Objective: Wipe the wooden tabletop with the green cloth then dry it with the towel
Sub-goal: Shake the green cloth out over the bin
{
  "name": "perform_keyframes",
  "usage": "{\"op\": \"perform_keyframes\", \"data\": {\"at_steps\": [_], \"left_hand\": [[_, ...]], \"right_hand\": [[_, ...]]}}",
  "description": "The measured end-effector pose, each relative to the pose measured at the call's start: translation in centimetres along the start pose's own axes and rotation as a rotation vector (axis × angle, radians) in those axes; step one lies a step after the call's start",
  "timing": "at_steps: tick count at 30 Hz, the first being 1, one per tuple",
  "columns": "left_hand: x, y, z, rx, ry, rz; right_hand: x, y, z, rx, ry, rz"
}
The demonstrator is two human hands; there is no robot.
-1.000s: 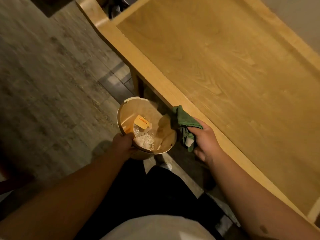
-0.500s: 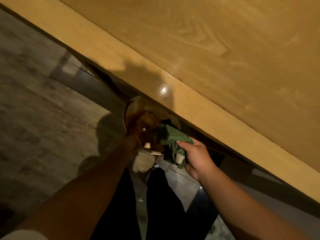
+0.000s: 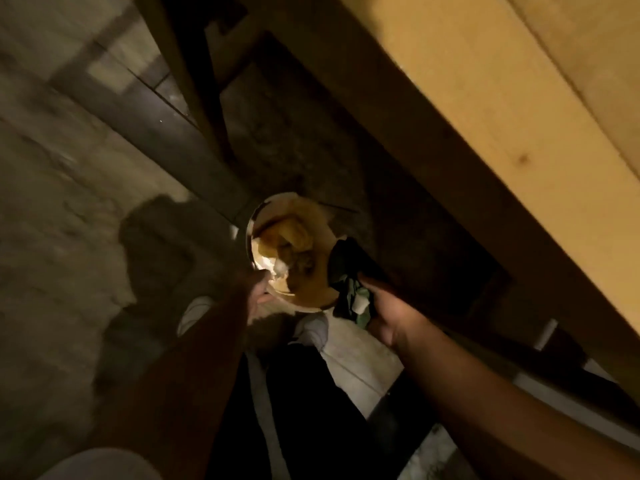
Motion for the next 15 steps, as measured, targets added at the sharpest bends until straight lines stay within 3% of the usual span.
{"op": "perform_keyframes", "data": {"at_steps": [5, 9, 11, 15], "left_hand": [[2.3, -2.2, 0.0, 0.088, 0.05, 0.105], [4.2, -0.9, -3.9, 0.097, 0.073, 0.206], [4.6, 1.6, -7.2, -0.009, 0.071, 0.263], [3.3, 8.8, -18.5, -0.507, -0.014, 0.503]], "right_hand": [[-1.5, 1.1, 0.4, -0.056, -0.111, -0.006], [-2.8, 0.6, -1.4, 0.02, -0.157, -0.023], [-3.6, -0.2, -3.9, 0.093, -0.183, -0.029], [-4.9, -1.5, -10.6, 0.203, -0.233, -0.149]]}}
Point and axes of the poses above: each hand's wrist, its own z-axis towards the middle knuckle, its own x-axis out of the back of the hand, y = z × x, the point moved 6 cm from there along z, towards the middle knuckle, and after that the axes turned 6 degrees about z, right-handed, at the moved point
